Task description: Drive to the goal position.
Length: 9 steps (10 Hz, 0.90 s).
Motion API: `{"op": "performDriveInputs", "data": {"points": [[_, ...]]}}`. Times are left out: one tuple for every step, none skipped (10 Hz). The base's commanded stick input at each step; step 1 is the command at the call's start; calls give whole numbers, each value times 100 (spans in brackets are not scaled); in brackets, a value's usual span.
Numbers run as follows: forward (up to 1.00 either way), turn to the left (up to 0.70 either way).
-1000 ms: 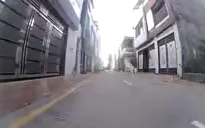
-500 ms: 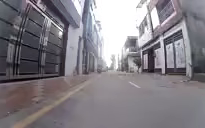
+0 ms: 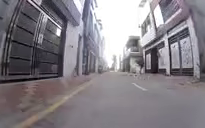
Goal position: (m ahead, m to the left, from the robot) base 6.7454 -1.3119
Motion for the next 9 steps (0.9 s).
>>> {"op": "performDriveInputs", "data": {"points": [[85,-13],[85,0],[85,0],[85,0],[85,0],[85,0],[85,0],[85,0],[85,0]]}}
